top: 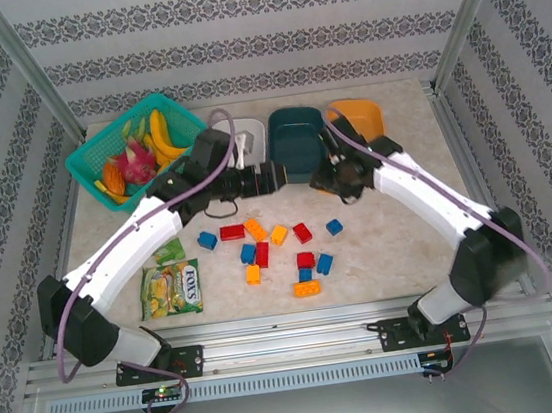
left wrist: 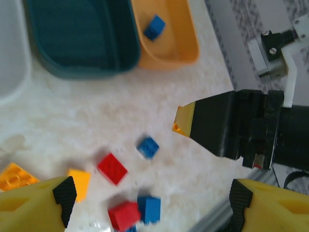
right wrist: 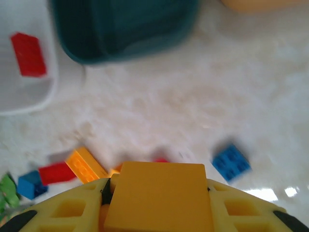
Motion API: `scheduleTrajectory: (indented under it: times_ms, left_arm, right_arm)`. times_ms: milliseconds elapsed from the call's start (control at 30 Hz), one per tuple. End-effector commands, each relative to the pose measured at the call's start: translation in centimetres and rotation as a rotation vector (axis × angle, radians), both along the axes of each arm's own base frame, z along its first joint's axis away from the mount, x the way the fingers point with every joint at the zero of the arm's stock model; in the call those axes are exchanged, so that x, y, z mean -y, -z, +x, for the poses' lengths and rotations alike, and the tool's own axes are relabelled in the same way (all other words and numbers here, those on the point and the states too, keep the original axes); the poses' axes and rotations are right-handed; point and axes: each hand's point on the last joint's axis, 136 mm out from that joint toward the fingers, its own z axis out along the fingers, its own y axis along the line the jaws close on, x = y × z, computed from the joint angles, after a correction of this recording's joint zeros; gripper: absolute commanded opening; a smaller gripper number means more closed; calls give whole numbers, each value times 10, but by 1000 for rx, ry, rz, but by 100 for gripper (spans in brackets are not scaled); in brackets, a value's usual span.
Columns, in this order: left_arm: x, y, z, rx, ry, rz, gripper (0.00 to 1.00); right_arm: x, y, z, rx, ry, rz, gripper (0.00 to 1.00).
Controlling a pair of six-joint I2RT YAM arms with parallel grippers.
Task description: Sort the legos into containers by color
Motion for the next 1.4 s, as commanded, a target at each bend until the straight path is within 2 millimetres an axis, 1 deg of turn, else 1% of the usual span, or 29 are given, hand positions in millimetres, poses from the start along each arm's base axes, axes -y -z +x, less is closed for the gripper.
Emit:
scheduleTrajectory:
  times_ms: [0, 67, 133, 200, 233, 267, 300, 433, 567, 633, 700, 733, 800, 900, 933, 1000, 1067, 1133, 1167, 1233, 1300, 1367]
  left_arm:
    - [-23, 14, 37, -65, -134, 16, 85]
    - [-33, 19, 56, -84, -181, 19, 85]
    - [-39, 27, 75, -114, -211, 10, 84]
    - [-41, 33, 88, -131, -223, -3, 84]
    - [-42, 36, 94, -136, -228, -7, 84]
    - [-44, 39, 99, -140, -237, -11, 84]
    - [-45, 44, 104, -151, -244, -12, 84]
    - [-44, 57, 116, -178, -249, -13, 83]
    - [-42, 66, 118, -195, -247, -12, 82]
    - [-42, 68, 118, -200, -247, -11, 82]
    - [-42, 69, 116, -202, -243, -7, 82]
    - [-43, 69, 115, -202, -244, -7, 82]
    - [-44, 67, 112, -198, -242, -9, 82]
    - [-44, 63, 107, -189, -231, -10, 82]
    - [-43, 60, 104, -185, -223, -12, 82]
    - [-40, 56, 96, -174, -198, -5, 82]
    - [-35, 53, 82, -164, -156, 13, 82]
    - [-30, 53, 65, -162, -114, 30, 82]
    - [-27, 54, 55, -160, -90, 33, 82]
    - [-22, 56, 34, -150, -46, 39, 82]
    - [-17, 61, 11, -141, 5, 48, 82]
    - [-11, 70, -14, -131, 67, 79, 82]
  right_arm:
    - [-10, 15, 46, 18, -53, -77, 34]
    - [-20, 21, 76, 15, -67, -74, 33]
    - [-27, 32, 104, 6, -70, -74, 33]
    - [-30, 43, 126, -3, -65, -70, 33]
    - [-30, 51, 136, -15, -59, -69, 33]
    - [-31, 56, 145, -23, -53, -63, 34]
    - [-30, 66, 151, -49, -43, -59, 34]
    - [-29, 103, 167, -141, -16, -33, 36]
    - [-31, 128, 171, -205, -7, -15, 38]
    - [-30, 135, 170, -232, -3, -10, 43]
    - [-30, 137, 168, -242, -5, -14, 50]
    - [-29, 133, 169, -236, -7, -15, 55]
    - [-28, 120, 172, -205, -12, -14, 62]
    - [-30, 84, 177, -127, -21, -1, 68]
    - [-30, 68, 178, -96, -25, 3, 70]
    - [-28, 37, 176, -40, -30, 1, 70]
    - [-24, 7, 167, 15, -37, -12, 70]
    - [-17, -12, 151, 51, -39, -24, 69]
    - [-13, -17, 140, 63, -41, -28, 68]
    - [-3, -20, 116, 76, -46, -36, 66]
    - [6, -10, 85, 63, -70, -49, 66]
    - [15, 7, 49, 33, -122, -73, 66]
